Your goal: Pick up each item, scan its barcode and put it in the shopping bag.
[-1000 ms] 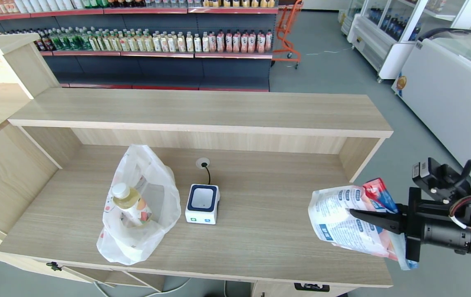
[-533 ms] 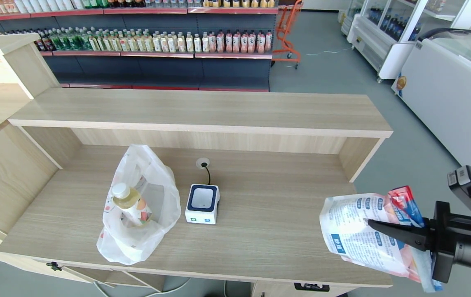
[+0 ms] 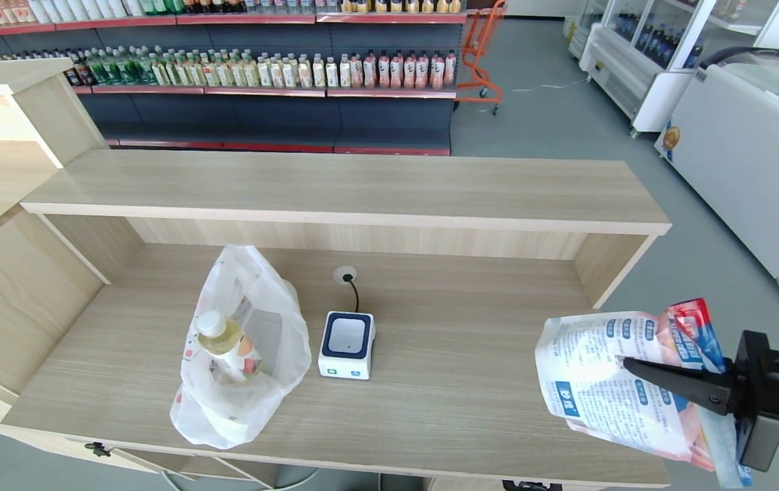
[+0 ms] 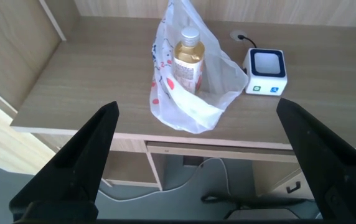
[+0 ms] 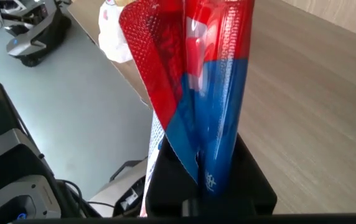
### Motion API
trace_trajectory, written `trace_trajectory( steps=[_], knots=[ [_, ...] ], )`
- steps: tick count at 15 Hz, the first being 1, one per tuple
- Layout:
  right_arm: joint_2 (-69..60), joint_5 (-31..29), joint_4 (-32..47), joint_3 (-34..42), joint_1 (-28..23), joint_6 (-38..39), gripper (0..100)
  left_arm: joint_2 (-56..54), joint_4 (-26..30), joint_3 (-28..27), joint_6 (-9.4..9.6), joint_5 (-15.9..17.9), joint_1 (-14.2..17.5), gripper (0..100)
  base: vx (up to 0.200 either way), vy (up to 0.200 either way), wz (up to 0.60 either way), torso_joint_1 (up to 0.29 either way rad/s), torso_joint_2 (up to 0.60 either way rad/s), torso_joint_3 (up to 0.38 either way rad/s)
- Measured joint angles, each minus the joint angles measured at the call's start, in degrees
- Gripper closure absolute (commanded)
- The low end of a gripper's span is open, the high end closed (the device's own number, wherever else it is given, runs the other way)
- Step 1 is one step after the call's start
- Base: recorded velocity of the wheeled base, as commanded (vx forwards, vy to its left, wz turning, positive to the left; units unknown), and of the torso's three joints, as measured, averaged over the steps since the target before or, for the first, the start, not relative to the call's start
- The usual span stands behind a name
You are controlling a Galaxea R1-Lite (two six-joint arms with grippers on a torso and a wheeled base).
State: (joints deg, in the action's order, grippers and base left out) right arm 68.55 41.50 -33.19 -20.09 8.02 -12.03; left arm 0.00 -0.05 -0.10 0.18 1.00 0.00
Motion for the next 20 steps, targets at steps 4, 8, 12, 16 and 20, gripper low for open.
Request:
trace_trajectory(
  steps=[4, 8, 12, 16, 20],
  knots=[
    [0.5, 0.4, -0.2, -0.4, 0.0, -0.3, 100, 0.0, 0.0, 0.0, -0.07, 0.0, 0.0, 0, 0.0, 0.2, 0.0, 0.001, 0.0, 0.0],
    [5.3, 0.7, -0.5, -1.4, -0.8, -7.6, 100, 0.0, 0.0, 0.0, 0.02, 0.0, 0.0, 0, 0.0, 0.2, 0.0, 0.002, 0.0, -0.001],
    [16.1, 3.5, -0.6, -8.1, -3.9, -19.5, 100, 0.0, 0.0, 0.0, 0.0, 0.0, 0.0, 0, 0.05, 0.2, 0.0, 0.001, 0.0, -0.001],
    [27.9, 6.4, -0.6, -16.8, -5.0, -32.0, 100, 0.0, 0.0, 0.0, -0.29, 0.0, 0.0, 0, 0.0, 0.0, 0.0, 0.0, 0.0, 0.0],
    [37.2, 9.9, -0.6, -23.0, -5.2, -41.8, 100, 0.0, 0.0, 0.0, -0.32, 0.0, 0.0, 0, 0.0, 0.0, 0.0, 0.0, 0.0, 0.0]
  ],
)
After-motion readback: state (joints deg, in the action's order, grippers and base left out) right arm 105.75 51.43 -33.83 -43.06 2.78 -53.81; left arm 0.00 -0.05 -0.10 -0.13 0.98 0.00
